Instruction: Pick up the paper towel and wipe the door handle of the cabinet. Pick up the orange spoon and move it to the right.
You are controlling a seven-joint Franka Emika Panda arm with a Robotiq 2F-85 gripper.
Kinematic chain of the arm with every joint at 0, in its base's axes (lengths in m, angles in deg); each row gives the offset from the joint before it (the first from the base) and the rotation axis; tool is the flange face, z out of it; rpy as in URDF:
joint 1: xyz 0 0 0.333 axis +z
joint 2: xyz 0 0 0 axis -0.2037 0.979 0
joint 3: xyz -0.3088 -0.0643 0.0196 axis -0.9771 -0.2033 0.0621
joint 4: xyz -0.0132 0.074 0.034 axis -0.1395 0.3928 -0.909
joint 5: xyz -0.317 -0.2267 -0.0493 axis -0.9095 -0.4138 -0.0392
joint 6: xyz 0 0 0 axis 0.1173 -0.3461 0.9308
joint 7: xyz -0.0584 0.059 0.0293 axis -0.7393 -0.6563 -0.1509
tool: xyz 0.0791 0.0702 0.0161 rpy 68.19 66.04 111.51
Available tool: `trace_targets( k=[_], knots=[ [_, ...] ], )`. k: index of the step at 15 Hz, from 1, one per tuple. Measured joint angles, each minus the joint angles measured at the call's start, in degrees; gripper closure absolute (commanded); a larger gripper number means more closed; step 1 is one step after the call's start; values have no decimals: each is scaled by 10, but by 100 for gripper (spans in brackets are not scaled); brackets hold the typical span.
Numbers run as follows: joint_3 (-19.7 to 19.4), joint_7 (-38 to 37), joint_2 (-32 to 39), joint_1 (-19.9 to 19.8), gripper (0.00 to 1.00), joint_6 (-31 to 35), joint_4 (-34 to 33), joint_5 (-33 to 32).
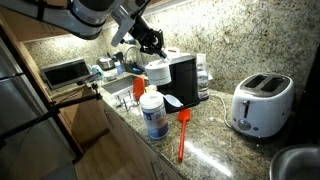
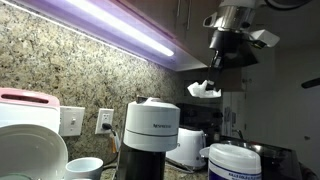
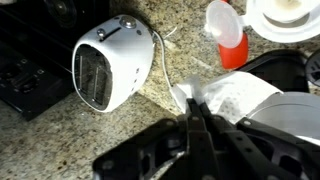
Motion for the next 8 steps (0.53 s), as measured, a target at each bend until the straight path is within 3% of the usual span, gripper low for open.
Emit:
trace_targets(
  k=[5, 8],
  knots=[
    [95, 136, 28, -63, 99, -8, 15, 98],
    [131, 224, 28, -99, 99, -75, 12, 156]
  ],
)
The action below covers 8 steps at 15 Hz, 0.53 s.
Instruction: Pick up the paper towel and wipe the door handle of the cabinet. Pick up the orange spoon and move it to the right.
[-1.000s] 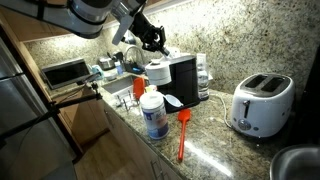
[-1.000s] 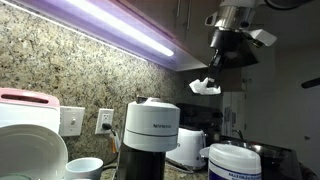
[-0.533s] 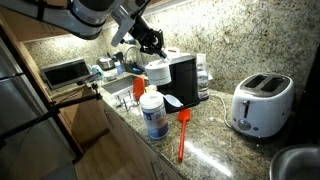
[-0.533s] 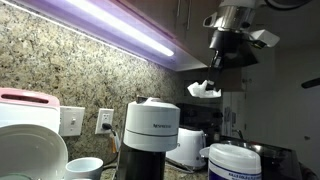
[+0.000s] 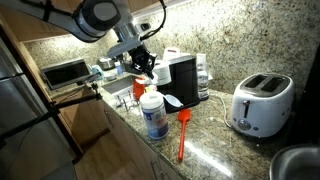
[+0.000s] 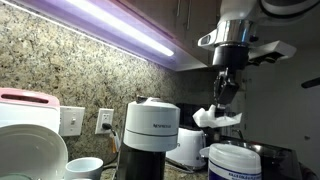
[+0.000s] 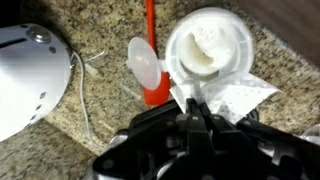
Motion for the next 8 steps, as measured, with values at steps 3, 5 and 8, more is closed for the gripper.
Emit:
trace_targets(
  k=[3, 5, 8],
  knots=[
    [11, 59, -11, -25, 99, -112, -13, 27],
    [16, 94, -28, -45, 99, -188, -28, 41],
    [33, 144, -61, -80, 99, -248, -54, 67]
  ],
)
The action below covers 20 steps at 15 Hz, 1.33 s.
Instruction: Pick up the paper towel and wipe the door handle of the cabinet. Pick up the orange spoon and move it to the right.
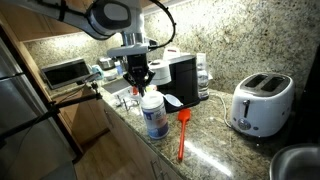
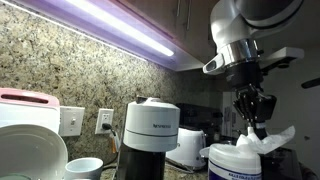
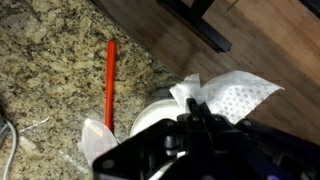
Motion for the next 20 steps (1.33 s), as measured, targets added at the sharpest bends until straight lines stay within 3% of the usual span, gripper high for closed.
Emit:
trace_targets(
  k=[3, 10, 14, 20],
  knots=[
    [20, 42, -33, -26, 99, 19, -22, 26],
    [86, 120, -73, -73, 99, 159, -47, 106],
    [110, 145, -80, -99, 99, 166, -67, 124],
    [104, 146, -81, -102, 99, 136, -73, 111]
  ],
)
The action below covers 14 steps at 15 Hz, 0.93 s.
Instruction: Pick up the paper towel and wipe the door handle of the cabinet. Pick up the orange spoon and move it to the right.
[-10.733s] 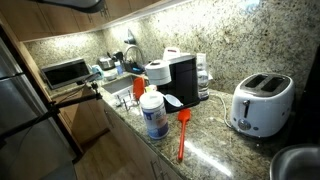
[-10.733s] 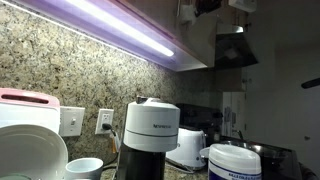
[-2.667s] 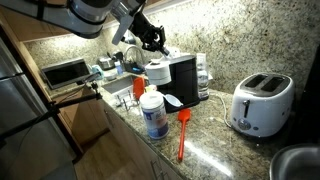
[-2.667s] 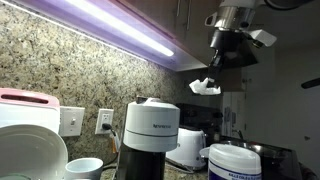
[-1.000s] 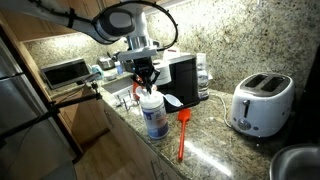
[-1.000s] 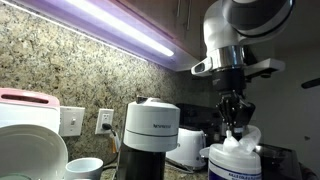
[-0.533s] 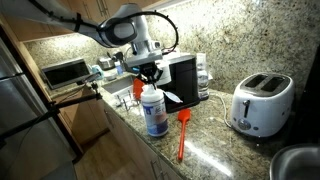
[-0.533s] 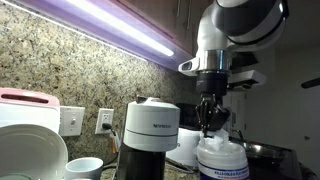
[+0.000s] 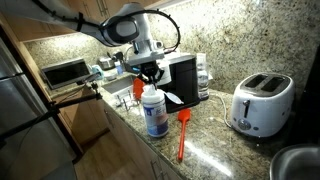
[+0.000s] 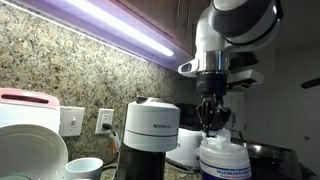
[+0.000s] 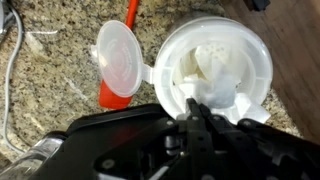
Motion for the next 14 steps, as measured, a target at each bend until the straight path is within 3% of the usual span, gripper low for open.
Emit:
trace_targets(
  k=[8, 9, 10, 12, 14],
  knots=[
    [-18, 0, -1, 4, 99, -100, -8, -28],
    [-18, 0, -3, 4, 95, -110, -9, -29],
    [-18, 0, -5, 4, 71, -115, -9, -29],
    [-18, 0, -11, 4, 68, -118, -10, -29],
    [-18, 0, -17, 4, 53, -118, -13, -28]
  ],
)
